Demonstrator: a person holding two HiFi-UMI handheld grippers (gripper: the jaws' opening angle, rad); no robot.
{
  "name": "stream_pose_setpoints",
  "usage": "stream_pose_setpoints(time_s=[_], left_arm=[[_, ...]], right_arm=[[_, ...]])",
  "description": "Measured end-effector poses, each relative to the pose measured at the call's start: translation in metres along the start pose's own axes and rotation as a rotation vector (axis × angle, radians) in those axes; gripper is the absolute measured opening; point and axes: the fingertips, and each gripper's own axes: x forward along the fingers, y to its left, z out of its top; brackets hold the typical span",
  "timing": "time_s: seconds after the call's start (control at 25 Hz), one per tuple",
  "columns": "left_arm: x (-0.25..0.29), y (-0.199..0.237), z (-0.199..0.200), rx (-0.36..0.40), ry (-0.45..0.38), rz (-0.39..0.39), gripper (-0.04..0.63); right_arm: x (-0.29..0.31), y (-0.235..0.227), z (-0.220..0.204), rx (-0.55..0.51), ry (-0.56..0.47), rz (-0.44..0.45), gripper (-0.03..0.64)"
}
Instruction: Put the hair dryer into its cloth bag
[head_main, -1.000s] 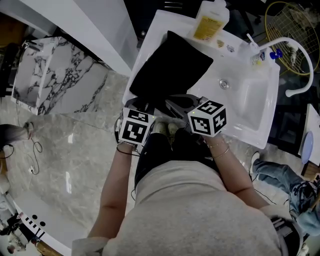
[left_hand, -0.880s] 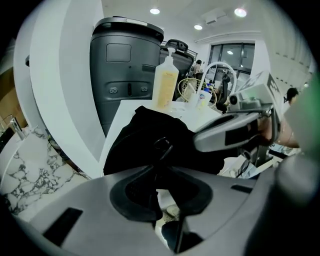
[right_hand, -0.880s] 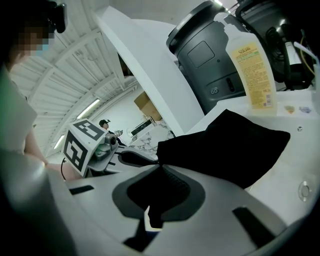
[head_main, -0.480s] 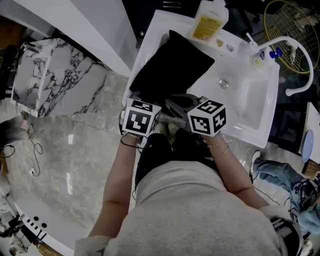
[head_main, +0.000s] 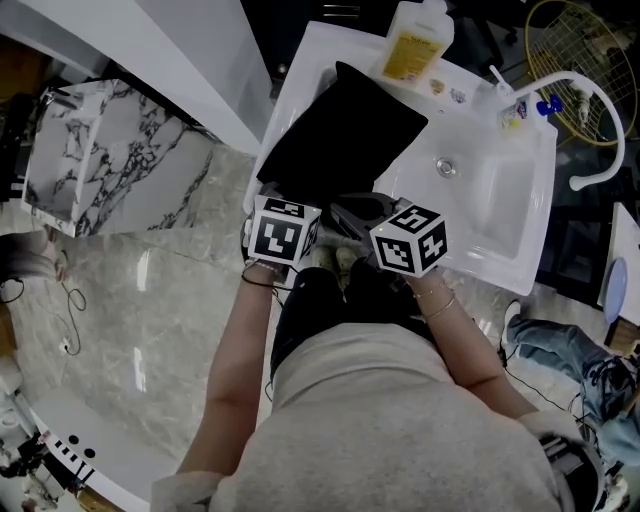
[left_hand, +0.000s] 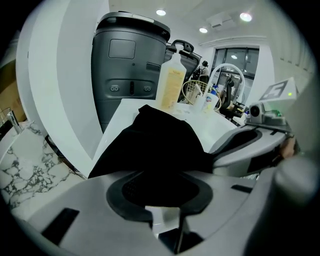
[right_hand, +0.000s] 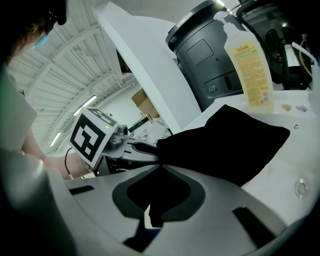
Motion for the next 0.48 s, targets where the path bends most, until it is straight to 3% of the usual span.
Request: stream_pose_setpoints(time_s=[0.28,0.48], left_arm=[[-0.013,-0.005,0.000,-0.001,-0.027,-0.024,0.115],[-0.030,-0.013,0.001,-0.016,-0.058,-0.045,0.121]], right_arm=[[-0.003,-0.006,0.000,-0.011,0.007,-0.037,0.016],[-0.011,-0.007,0.003,-0.023,-0.010,-0.034,0.057]])
